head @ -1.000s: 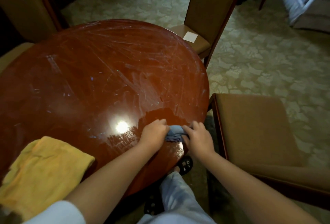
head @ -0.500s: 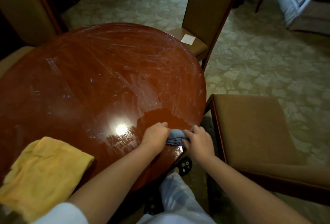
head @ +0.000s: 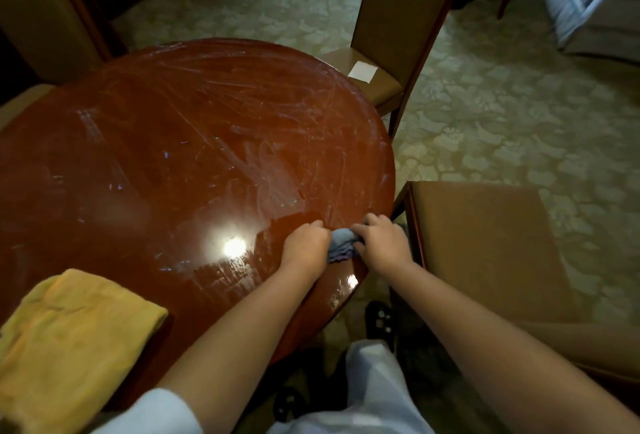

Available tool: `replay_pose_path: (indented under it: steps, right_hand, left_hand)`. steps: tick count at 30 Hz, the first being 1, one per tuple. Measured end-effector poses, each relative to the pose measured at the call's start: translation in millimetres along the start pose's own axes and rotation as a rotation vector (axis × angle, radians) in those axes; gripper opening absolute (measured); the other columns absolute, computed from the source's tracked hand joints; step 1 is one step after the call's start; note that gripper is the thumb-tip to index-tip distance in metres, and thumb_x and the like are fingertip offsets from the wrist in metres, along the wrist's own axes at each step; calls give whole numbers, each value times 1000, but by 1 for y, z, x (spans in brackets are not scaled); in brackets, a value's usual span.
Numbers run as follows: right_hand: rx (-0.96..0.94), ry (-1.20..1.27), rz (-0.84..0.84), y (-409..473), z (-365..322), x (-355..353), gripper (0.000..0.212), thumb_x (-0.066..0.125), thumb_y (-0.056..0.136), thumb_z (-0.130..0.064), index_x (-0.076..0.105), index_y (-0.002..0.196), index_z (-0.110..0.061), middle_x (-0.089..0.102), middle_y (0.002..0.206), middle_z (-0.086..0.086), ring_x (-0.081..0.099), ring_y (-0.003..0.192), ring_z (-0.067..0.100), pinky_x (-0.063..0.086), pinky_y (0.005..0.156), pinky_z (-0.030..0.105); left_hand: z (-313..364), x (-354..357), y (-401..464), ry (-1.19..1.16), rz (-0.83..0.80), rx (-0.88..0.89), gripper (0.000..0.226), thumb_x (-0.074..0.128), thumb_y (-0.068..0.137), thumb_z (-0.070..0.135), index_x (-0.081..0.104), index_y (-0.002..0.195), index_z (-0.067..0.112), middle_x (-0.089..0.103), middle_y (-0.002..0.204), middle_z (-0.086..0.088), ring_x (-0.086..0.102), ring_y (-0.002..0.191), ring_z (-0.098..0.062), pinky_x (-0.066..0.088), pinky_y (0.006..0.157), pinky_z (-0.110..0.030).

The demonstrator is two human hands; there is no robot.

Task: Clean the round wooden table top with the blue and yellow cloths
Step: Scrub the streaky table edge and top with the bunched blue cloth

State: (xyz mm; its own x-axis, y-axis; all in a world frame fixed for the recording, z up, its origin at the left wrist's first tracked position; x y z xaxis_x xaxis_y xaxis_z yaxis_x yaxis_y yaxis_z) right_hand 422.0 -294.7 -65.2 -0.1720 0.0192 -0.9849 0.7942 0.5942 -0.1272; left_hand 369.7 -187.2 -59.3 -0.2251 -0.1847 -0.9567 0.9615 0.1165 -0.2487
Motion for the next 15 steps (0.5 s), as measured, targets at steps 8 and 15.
replay_pose_path:
  steps: [8, 15]
  right_hand:
    - [-192, -106, 124, -15, 19, 1, 34, 86, 55, -25, 71, 84, -20, 58, 74, -2, 58, 67, 21, 39, 51, 27]
    - [-272, -78, 22, 23, 39, -13, 29, 82, 65, -24, 69, 91, -18, 60, 86, 1, 56, 78, 24, 40, 57, 29]
  left_hand:
    - [21, 4, 5, 77, -66, 95, 21, 55, 89, 14, 61, 108, 8, 52, 108, -7, 50, 100, -26, 39, 70, -33]
    - [34, -10, 39, 76, -122, -17, 20, 53, 90, 11, 59, 107, 2, 52, 110, -11, 53, 100, -30, 38, 70, -34]
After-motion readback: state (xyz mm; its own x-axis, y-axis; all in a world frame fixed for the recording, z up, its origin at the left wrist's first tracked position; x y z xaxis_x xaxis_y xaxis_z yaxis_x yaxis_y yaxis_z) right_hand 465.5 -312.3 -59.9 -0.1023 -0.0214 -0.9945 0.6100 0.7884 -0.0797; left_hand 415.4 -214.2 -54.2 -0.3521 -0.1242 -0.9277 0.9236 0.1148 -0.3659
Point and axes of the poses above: each hand's wrist, its own y-axis towards the middle knuckle, its own x-axis out of the palm, z = x × y, the point moved 7 cm from there along y, towards the middle knuckle
